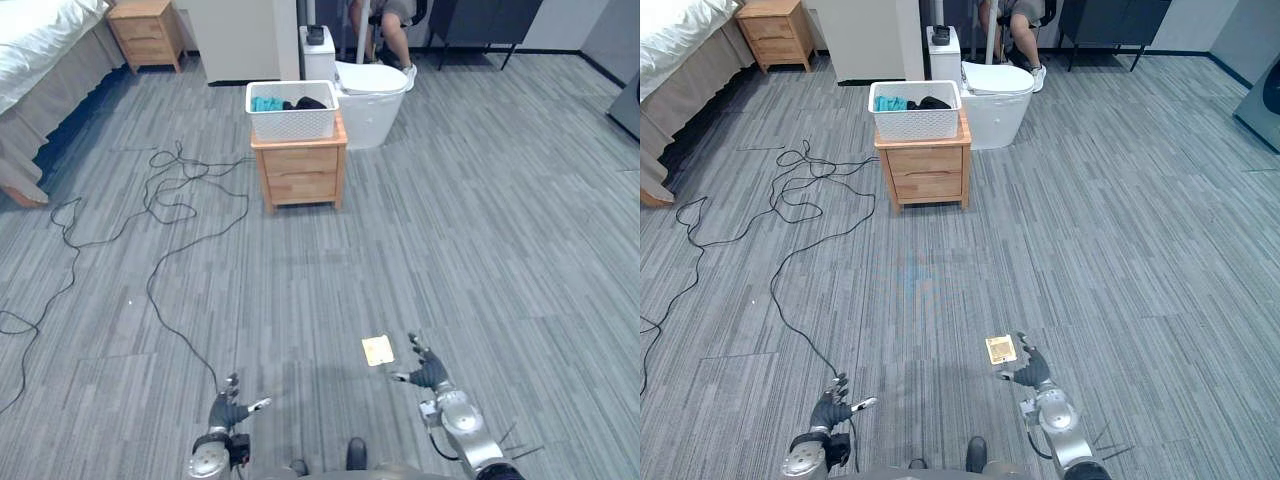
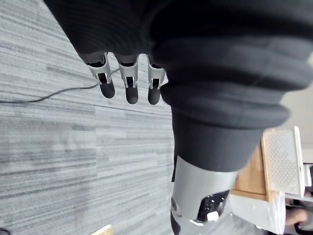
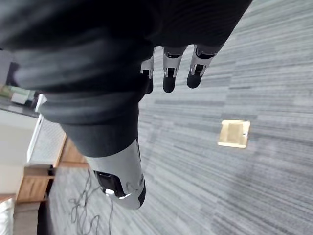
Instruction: Pick up the laundry basket with both hands and put the clothes into the washing machine.
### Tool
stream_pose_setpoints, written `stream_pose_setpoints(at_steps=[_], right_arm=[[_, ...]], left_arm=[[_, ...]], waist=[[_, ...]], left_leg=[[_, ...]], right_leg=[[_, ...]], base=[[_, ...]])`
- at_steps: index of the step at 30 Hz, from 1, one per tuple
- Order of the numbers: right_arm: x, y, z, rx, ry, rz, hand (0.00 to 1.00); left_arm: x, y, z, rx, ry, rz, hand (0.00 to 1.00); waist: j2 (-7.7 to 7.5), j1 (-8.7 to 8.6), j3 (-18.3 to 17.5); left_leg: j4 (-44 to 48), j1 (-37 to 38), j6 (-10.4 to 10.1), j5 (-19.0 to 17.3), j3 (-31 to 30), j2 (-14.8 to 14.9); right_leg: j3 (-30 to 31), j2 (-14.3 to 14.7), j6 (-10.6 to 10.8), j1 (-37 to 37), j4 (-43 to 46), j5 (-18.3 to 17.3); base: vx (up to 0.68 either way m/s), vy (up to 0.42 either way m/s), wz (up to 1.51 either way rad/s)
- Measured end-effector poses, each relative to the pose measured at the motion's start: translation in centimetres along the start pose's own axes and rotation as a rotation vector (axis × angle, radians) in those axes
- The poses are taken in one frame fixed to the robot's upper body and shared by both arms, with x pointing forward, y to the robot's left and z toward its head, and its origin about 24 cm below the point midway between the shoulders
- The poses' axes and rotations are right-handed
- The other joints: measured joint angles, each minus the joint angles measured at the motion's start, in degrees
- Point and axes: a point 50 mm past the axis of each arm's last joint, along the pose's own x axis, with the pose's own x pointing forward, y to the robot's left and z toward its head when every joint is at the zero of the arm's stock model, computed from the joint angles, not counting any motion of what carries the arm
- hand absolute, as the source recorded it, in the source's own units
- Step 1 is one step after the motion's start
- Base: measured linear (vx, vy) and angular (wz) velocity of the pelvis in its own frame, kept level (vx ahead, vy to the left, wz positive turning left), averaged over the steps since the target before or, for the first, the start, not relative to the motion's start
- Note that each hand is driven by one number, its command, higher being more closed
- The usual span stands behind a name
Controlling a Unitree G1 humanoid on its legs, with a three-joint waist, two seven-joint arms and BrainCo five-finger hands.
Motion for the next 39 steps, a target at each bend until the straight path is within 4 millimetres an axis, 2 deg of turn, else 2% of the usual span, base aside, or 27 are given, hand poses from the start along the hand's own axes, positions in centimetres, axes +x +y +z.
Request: stream_pose_setpoints(at_steps=[8, 13, 21, 27, 28, 30, 31, 32, 33, 34, 35, 36, 39], right_arm=[[-1.0, -0.8, -2.7, 0.038, 0.102, -0.03, 0.0], [-1.3, -1.3, -3.6, 0.054, 0.148, -0.054, 0.0], [-1.1, -1.3, -3.5, 0.06, 0.152, -0.059, 0.0], [-0.2, -1.4, -2.0, 0.062, 0.111, -0.06, 0.0], [0.1, -1.4, -1.6, 0.065, 0.099, -0.061, 0.0], [0.5, -1.2, -1.0, 0.062, 0.087, -0.053, 0.0], [0.5, -1.0, -1.0, 0.06, 0.091, -0.046, 0.0], [0.5, -0.7, -0.9, 0.053, 0.088, -0.035, 0.0], [0.6, -0.5, -0.7, 0.05, 0.081, -0.028, 0.0], [0.6, -0.2, -0.4, 0.054, 0.067, -0.021, 0.0], [0.4, 0.0, -0.5, 0.057, 0.069, -0.015, 0.0], [0.4, 0.2, -0.5, 0.052, 0.067, -0.005, 0.0], [0.6, 0.0, 0.1, 0.062, 0.043, -0.009, 0.0]], left_arm=[[-0.5, 0.5, -1.5, 0.007, 0.057, 0.013, 0.0], [-0.6, 0.9, -1.7, -0.009, 0.065, 0.031, 0.0], [-0.6, 0.8, -1.7, -0.019, 0.069, 0.035, 0.0], [-0.5, 0.6, -1.6, -0.035, 0.063, 0.033, 0.0], [-0.5, 0.5, -1.3, -0.037, 0.048, 0.031, 0.0], [-0.4, 0.6, -0.7, -0.051, 0.025, 0.032, 0.0], [-0.2, 0.5, -0.4, -0.055, 0.014, 0.029, 0.0], [-0.1, 0.3, -0.1, -0.051, 0.006, 0.023, 0.0], [-0.1, 0.3, -0.1, -0.049, 0.004, 0.02, 0.0], [0.3, 0.0, 0.6, -0.037, -0.013, 0.007, 0.0], [0.4, 0.1, 0.8, -0.025, -0.019, 0.001, 0.0], [0.5, 0.1, 1.0, -0.017, -0.025, -0.002, 0.0], [0.8, -0.1, 1.7, -0.018, -0.041, -0.005, 0.0]], waist=[[-0.21, -0.07, -0.15], [-0.3, -0.07, -0.2], [-0.41, -0.02, -0.24], [-0.67, 0.34, -0.2], [-0.4, 1.59, -0.18], [-0.29, 1.81, -0.11], [-0.29, 1.53, -0.03], [-0.39, 1.58, 0.19], [-0.31, 1.53, 0.56], [-0.31, 1.04, 2.6], [-0.07, 0.75, 3.26], [-0.53, 0.52, 3.3], [0.02, -0.72, 3.79]], left_leg=[[-1.16, 0.21, -0.1, 0.24, -0.59, -0.04], [-1.62, 0.22, -0.1, 0.24, -0.63, -0.04], [-1.94, -0.02, -0.07, 0.17, 1.19, -0.1], [0.59, -2.93, 1.49, -1.83, 3.86, 0.11], [2.55, -3.96, 1.65, -3.5, 5.39, 0.76], [5.34, -5.26, 1.92, -5.33, 6.36, 1.44], [6.83, -5.45, 2.23, -6.1, 6.3, 1.44], [7.75, -4.81, 2.44, -6.96, 6.29, 1.33], [8.26, -4.27, 2.57, -7.7, 6.13, 1.33], [8.47, -1.39, 3.82, -9.74, 4.46, 1.01], [8.2, -0.18, 3.91, -9.87, 4.11, 0.56], [7.86, 1.25, 4.11, -10.66, 2.91, 0.4], [5.64, 3.62, 3.81, -10.77, 0.07, 1.65]], right_leg=[[-0.83, -0.08, 0.89, -0.05, 0.0, -0.62], [-0.9, -0.05, 1.0, -0.24, 0.0, -0.71], [0.63, -0.01, 1.17, -1.17, 0.0, -0.83], [3.34, 0.11, 2.02, -3.92, 0.26, -1.94], [2.88, 0.08, 2.51, -5.64, 2.92, -4.2], [1.41, -0.62, 4.41, -10.13, 11.82, -8.14], [-0.27, -1.79, 5.74, -13.51, 20.4, -10.87], [-2.27, -3.11, 5.06, -16.99, 29.25, -12.09], [-3.27, -4.0, 5.3, -18.36, 33.67, -12.38], [-5.58, -6.27, 5.41, -21.43, 44.89, -13.73], [-6.22, -7.36, 5.29, -22.28, 47.34, -15.28], [-7.23, -8.31, 5.14, -23.56, 47.67, -17.54], [-8.62, -7.82, 4.89, -27.11, 37.37, -17.19]], base=[[0.0, 0.003, 0.04], [0.0, 0.003, 0.01], [0.0, 0.024, -0.11], [0.0, 0.027, -0.25], [0.04, 0.05, -0.56], [0.05, 0.043, -0.32], [0.11, 0.062, 0.07], [0.13, 0.069, 0.11], [0.13, 0.072, 0.18], [0.16, 0.049, 0.3], [0.23, 0.038, 0.44], [0.24, 0.013, 0.42], [0.37, -0.046, 0.57]])
